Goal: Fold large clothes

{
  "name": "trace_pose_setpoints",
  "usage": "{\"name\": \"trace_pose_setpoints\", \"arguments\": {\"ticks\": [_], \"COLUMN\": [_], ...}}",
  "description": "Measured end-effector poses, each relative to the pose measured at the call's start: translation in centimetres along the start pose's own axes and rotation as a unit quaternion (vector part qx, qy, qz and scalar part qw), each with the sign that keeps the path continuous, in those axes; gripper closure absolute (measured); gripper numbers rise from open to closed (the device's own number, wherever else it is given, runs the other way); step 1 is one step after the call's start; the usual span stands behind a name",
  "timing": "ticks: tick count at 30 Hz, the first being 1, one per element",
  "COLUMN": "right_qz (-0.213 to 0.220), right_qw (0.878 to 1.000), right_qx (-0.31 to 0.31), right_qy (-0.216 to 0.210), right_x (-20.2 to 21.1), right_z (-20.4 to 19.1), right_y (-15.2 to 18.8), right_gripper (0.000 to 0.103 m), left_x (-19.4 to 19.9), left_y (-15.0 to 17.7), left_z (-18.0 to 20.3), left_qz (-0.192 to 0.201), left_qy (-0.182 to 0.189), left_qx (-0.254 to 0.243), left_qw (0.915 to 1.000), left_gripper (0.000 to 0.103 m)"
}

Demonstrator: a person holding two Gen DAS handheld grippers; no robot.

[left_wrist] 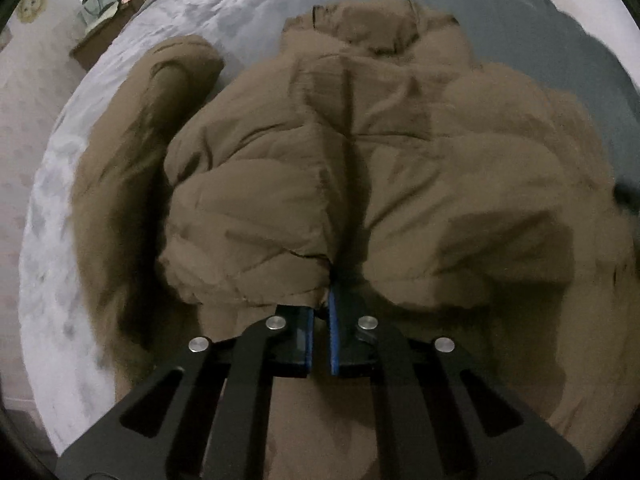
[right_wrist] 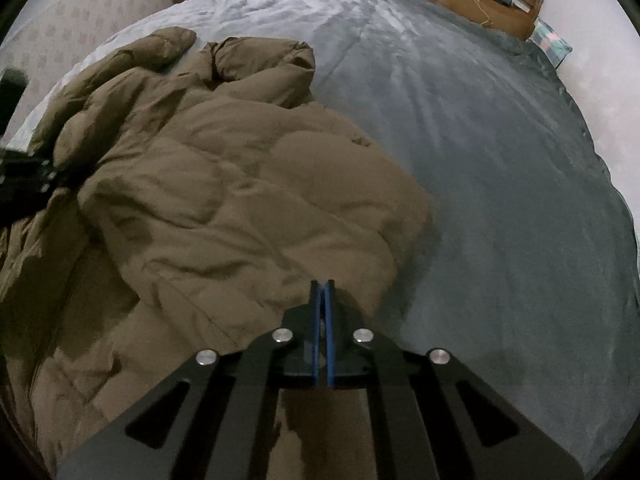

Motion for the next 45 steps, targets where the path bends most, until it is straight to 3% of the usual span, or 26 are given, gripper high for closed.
{"name": "trace_pose_setpoints", "arguments": {"ticks": [2,5,6,7,8,9,11,14,17,19,21,24,28,31,32,33,34,37,39,44,45], "right_qz": [-0.007,0.012,0.022,0.036,0.052,0.060,0.062,0.062,0.067,0.064,0.052,0.029,0.002,-0.014,-0.018,-0.020,-0.022,-0.028,-0.030,-0.004,0.004], "right_qw": [1.000,1.000,0.999,0.998,0.996,0.995,0.993,0.990,0.990,0.991,0.992,0.994,0.996,0.996,0.996,0.996,0.995,0.995,0.995,0.995,0.995], "right_qx": [0.002,-0.017,-0.033,-0.049,-0.067,-0.080,-0.100,-0.127,-0.117,-0.113,-0.114,-0.105,-0.091,-0.084,-0.083,-0.079,-0.076,-0.072,-0.075,-0.093,-0.093], "right_qy": [-0.009,-0.020,-0.025,-0.024,-0.018,-0.014,-0.009,0.022,0.041,0.039,0.024,0.012,0.017,0.034,0.038,0.047,0.054,0.061,0.061,0.037,0.032], "right_x": [0.1,1.3,2.0,2.8,3.7,4.1,4.5,4.1,3.6,3.2,2.1,0.5,-1.4,-2.7,-3.0,-3.1,-3.3,-3.6,-3.4,-0.6,0.0], "right_z": [-0.2,0.2,0.7,1.3,2.1,2.7,3.8,4.8,3.8,3.2,2.3,0.9,-0.7,-1.5,-1.7,-1.9,-1.9,-2.3,-2.3,-2.1,-2.2], "right_y": [0.2,0.4,0.4,0.5,0.6,0.6,0.9,0.9,0.0,-0.2,-0.7,-1.2,-0.6,0.4,0.7,0.8,0.7,0.7,0.5,-0.2,-0.2], "right_gripper": [0.101,0.095,0.071,0.053,0.029,0.028,0.028,0.028,0.029,0.040,0.064,0.081,0.082,0.083,0.083,0.084,0.084,0.084,0.084,0.083,0.082], "left_x": [0.5,2.1,3.0,3.7,4.6,5.6,6.6,6.7,6.2,5.2,3.7,0.3,-2.3,-2.3,-2.2,-2.2,-2.7,-4.0,-3.3,-1.5,-1.1], "left_y": [1.2,2.1,2.4,2.8,3.2,4.0,4.0,2.2,0.5,-1.0,-1.9,-2.4,-1.6,-0.6,-0.2,0.3,0.7,2.1,2.2,2.2,2.2], "left_z": [0.0,-0.4,-0.6,-1.2,-2.1,-3.7,-4.7,-5.9,-6.3,-6.5,-6.3,-7.4,-9.9,-12.1,-12.7,-13.5,-14.2,-16.0,-16.3,-17.6,-18.0], "left_qz": [-0.006,0.013,0.017,0.022,0.034,0.050,0.062,0.059,0.059,0.056,0.042,0.009,-0.012,-0.011,-0.012,-0.017,-0.023,-0.036,-0.021,-0.010,-0.009], "left_qy": [-0.010,-0.006,0.004,0.007,0.001,-0.012,-0.029,-0.025,-0.010,-0.019,-0.023,-0.061,-0.112,-0.114,-0.123,-0.160,-0.179,-0.130,-0.107,-0.041,-0.026], "left_qx": [-0.012,-0.016,-0.015,-0.011,-0.005,-0.001,0.000,0.024,0.037,0.039,0.047,0.056,0.063,0.066,0.063,0.055,0.051,0.074,0.081,0.129,0.136], "left_qw": [0.9999,0.9998,0.9997,0.9997,0.9994,0.9987,0.9976,0.9977,0.9975,0.9975,0.9977,0.9965,0.9917,0.9912,0.9903,0.9854,0.9822,0.9880,0.9907,0.9907,0.9903], "left_gripper": [0.098,0.078,0.059,0.031,0.021,0.017,0.017,0.017,0.038,0.059,0.075,0.084,0.087,0.086,0.092,0.101,0.101,0.101,0.101,0.100,0.097]}}
Point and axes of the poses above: each gripper's, at about its wrist camera, not at the fingertips, and x roughly against the way its jaws point, z to its right, y to its underside, the point moved 5 cm from there along -x, roughly the way its jaws point, and after that the axes turned 1 degree about x, right-handed, at the moved point
